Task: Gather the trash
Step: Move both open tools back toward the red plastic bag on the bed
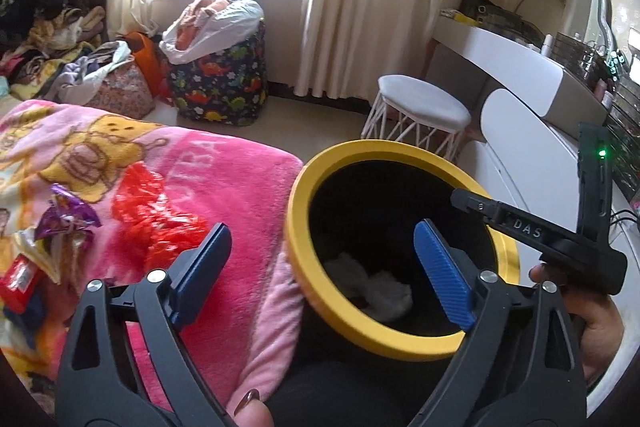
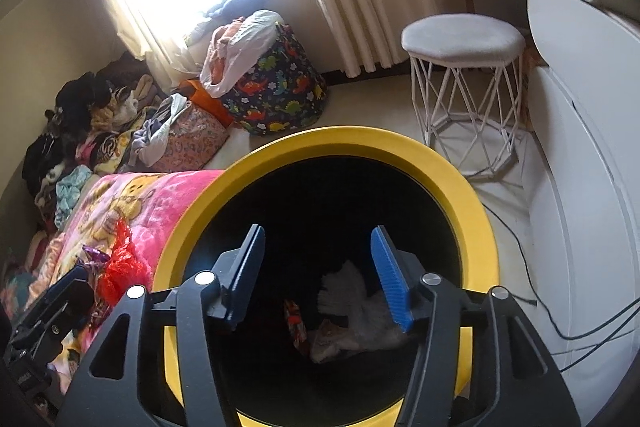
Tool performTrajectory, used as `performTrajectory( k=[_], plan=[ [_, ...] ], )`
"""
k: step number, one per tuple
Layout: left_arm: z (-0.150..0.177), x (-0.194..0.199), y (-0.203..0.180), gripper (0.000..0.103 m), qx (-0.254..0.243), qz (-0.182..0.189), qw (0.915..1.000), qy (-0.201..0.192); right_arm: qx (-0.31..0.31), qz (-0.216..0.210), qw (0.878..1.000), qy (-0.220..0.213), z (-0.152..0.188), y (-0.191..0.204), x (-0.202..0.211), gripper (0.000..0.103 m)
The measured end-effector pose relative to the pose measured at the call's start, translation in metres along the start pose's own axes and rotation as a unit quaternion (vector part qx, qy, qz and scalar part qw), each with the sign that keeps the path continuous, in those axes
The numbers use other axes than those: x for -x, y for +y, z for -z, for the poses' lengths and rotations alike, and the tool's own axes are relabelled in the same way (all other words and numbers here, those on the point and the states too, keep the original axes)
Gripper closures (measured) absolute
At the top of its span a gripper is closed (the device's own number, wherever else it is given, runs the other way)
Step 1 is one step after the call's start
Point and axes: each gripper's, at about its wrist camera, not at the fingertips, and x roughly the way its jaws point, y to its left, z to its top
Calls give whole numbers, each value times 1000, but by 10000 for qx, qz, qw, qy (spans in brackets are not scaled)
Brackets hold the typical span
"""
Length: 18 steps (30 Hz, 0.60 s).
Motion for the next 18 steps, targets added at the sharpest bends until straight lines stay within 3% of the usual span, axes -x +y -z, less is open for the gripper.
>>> performTrajectory(
  k=[6, 18],
  plan=[
    [1, 14, 12, 11, -9, -226, 9996, -147, 218, -135, 9996, -112, 0, 16, 5, 42],
    [2, 36, 43, 11, 98, -701, 9969, -342, 780, -544, 9952, -245, 4, 64, 17, 37]
  ],
)
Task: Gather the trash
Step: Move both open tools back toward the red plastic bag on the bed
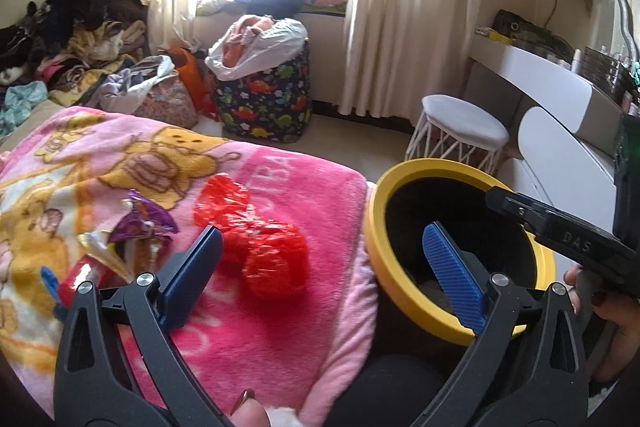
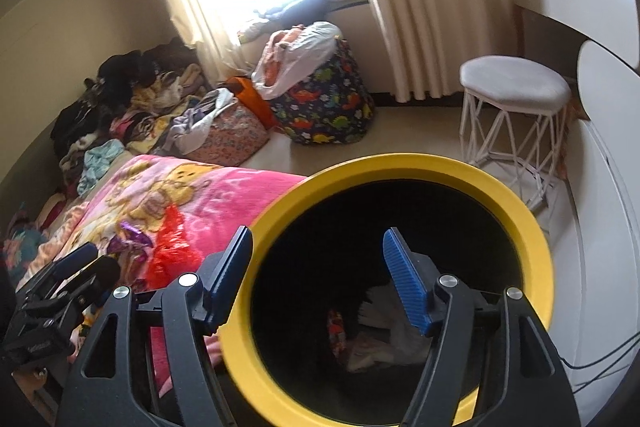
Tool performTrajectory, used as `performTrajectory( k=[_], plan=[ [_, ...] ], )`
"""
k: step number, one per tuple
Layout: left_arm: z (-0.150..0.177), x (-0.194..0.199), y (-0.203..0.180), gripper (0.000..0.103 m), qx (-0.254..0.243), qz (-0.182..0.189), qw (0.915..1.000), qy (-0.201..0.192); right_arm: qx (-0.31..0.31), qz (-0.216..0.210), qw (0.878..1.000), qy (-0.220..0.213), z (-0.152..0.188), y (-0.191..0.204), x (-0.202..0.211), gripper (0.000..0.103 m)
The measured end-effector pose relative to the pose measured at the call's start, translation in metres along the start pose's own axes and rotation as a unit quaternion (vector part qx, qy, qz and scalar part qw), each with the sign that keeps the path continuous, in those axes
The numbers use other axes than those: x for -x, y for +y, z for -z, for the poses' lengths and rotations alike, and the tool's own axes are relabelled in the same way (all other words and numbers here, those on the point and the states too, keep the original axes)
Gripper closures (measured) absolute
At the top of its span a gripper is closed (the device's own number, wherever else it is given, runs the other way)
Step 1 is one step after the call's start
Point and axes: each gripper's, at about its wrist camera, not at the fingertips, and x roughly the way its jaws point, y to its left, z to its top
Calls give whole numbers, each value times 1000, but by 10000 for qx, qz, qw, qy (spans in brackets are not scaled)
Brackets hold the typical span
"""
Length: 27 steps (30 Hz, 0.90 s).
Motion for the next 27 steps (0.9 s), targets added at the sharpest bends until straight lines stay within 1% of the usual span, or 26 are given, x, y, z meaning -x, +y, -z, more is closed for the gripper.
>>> performTrajectory(
  k=[5, 9, 17, 20, 27],
  plan=[
    [-1, 10, 18, 11, 89, -179, 9997, -116, 163, -132, 9998, 32, 1, 19, 0, 36],
    [-2, 20, 42, 11, 274, -330, 9988, -222, 249, -254, 9993, 115, 2, 36, -3, 35],
    [0, 37, 90, 11, 621, -748, 9946, -365, 608, -512, 9967, 193, 1, 71, -8, 34],
    [4, 41, 111, 11, 841, -889, 9918, -365, 719, -574, 9955, 244, 2, 83, -12, 34],
    [13, 47, 145, 11, 1122, -1160, 9864, -302, 982, -695, 9920, 386, 6, 107, -21, 34]
  ],
)
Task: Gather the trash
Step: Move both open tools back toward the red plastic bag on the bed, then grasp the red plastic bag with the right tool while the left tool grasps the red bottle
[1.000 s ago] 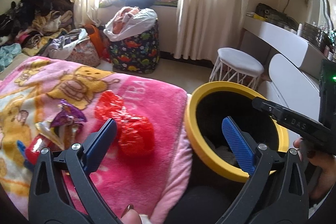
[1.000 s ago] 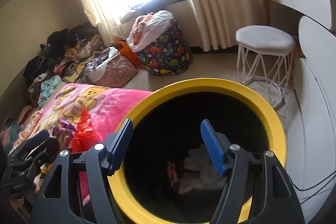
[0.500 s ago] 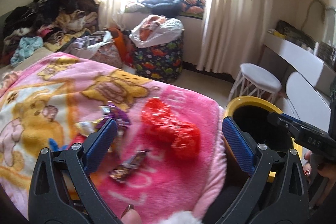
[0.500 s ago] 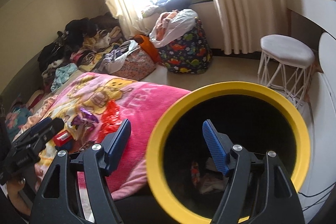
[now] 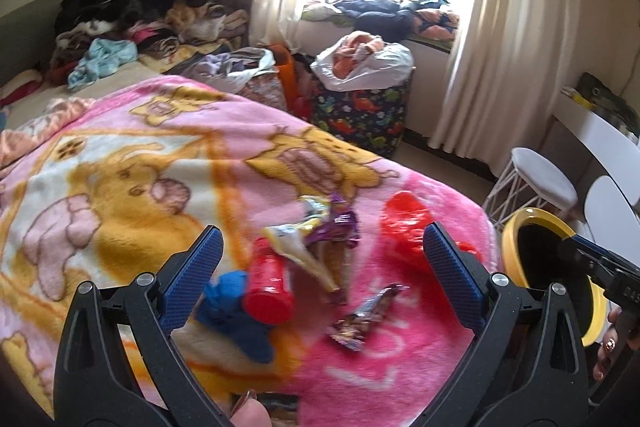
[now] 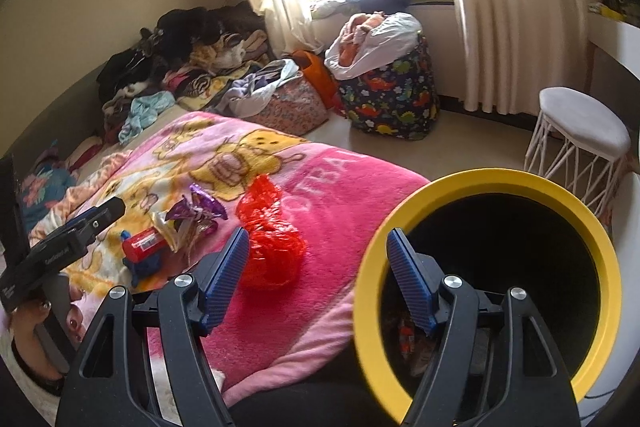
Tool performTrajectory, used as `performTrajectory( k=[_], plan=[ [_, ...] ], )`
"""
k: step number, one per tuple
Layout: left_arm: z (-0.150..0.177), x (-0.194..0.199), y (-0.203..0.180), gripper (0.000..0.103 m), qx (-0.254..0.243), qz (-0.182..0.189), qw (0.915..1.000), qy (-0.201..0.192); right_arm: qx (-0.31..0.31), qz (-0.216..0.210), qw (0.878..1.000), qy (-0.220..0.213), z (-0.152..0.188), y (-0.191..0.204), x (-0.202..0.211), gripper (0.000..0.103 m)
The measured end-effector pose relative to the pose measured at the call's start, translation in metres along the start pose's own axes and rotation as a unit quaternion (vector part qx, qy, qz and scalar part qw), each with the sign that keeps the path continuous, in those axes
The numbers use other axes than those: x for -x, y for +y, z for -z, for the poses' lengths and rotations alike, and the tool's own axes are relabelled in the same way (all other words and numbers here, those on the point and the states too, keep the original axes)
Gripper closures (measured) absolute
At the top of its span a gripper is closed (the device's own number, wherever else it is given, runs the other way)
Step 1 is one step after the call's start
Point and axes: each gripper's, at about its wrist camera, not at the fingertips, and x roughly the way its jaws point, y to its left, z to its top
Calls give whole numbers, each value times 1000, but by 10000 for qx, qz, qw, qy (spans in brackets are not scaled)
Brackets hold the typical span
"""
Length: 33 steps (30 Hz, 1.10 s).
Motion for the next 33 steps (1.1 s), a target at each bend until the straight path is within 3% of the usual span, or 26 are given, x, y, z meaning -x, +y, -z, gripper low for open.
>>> performTrajectory(
  k=[12, 18, 24, 31, 33],
  plan=[
    [7, -3, 38, 11, 203, -199, 9995, 135, 555, -229, 9976, 337, -4, 38, -31, 34],
    [12, -1, 50, 12, 224, -119, 9994, 219, 657, -262, 9956, 621, -3, 50, -56, 34],
    [15, -5, 52, 26, 249, 112, 9991, 339, 778, -164, 9931, 857, 0, 55, -77, 34],
    [21, -19, 35, 43, -83, 180, 9983, 541, 813, 23, 9884, 1285, 6, 49, -109, 34],
    [22, -24, 29, 49, -228, 140, 9978, 609, 799, 28, 9864, 1439, 8, 48, -118, 41]
  ],
)
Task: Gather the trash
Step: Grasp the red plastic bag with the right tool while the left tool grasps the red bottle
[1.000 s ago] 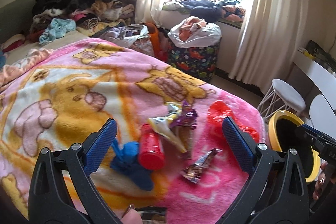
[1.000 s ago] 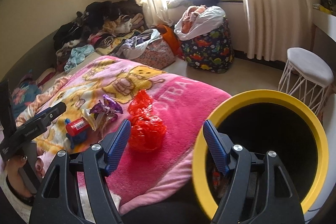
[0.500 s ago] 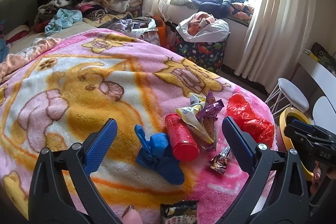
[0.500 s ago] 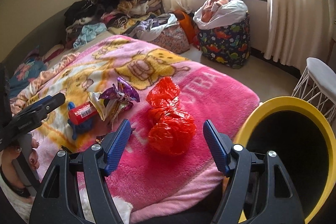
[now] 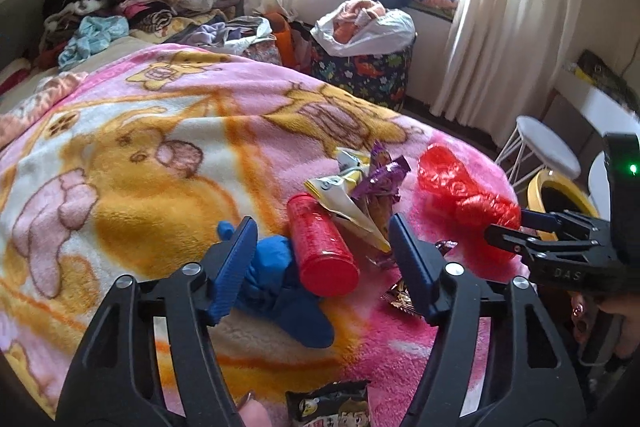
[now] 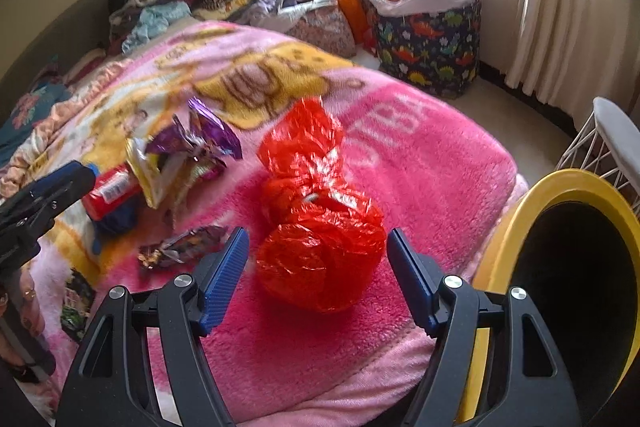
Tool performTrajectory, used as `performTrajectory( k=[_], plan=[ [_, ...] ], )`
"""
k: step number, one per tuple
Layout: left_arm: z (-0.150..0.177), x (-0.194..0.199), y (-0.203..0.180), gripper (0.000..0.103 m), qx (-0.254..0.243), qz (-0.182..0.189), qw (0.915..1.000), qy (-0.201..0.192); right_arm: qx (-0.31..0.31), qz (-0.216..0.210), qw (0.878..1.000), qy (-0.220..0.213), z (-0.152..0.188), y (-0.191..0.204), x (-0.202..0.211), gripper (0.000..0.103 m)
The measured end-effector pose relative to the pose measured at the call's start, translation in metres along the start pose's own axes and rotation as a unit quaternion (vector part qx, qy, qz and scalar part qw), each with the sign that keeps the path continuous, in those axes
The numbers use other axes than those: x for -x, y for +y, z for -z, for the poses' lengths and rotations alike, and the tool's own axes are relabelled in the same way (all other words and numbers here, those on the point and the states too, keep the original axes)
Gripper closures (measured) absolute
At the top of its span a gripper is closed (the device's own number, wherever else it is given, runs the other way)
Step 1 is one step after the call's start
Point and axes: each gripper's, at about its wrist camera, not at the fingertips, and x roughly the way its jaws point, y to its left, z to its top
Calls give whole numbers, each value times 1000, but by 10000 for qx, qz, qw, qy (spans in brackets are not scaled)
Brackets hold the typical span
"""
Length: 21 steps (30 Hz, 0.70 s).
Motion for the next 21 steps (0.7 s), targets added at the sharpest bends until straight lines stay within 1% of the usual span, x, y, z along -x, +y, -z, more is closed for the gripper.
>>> performTrajectory(
  k=[1, 2, 4, 5, 6, 7, 8, 11, 12, 15, 17, 19, 21],
  plan=[
    [0, -2, -1, 53, -37, -9, 10000, 26, -2, 17, 10000, 79, -1, 0, -4, 44],
    [0, -5, -4, 53, -91, -28, 9999, 69, -1, 13, 9999, 134, -1, 0, -7, 45],
    [2, -9, -6, 55, -131, -69, 9998, 138, -7, 31, 9997, 238, -2, 0, -13, 51],
    [2, -11, -6, 56, -133, -76, 9997, 171, -16, 38, 9996, 273, -3, -1, -15, 59],
    [3, -13, -7, 57, -145, -91, 9996, 209, -31, 34, 9996, 296, -2, -1, -17, 63],
    [4, -15, -8, 58, -166, -116, 9995, 246, -55, 31, 9995, 306, -2, -2, -18, 65],
    [6, -17, -9, 58, -200, -145, 9993, 280, -83, 30, 9995, 295, -1, -3, -18, 70],
    [8, -19, -11, 58, -222, -183, 9991, 325, -157, -12, 9998, 158, 0, -6, -13, 76],
    [8, -19, -11, 58, -229, -199, 9990, 335, -181, -35, 9998, 107, 1, -7, -10, 77],
    [9, -22, -11, 64, -260, -271, 9986, 377, -288, -111, 9995, -38, 4, -10, -2, 80],
    [9, -23, -11, 66, -257, -308, 9984, 394, -357, -150, 9992, -122, 6, -11, 3, 81],
    [9, -24, -10, 72, -242, -361, 9982, 404, -400, -207, 9988, -207, 9, -11, 9, 82],
    [9, -23, -8, 73, -204, -390, 9982, 409, -426, -259, 9984, -283, 12, -11, 15, 82]
  ],
)
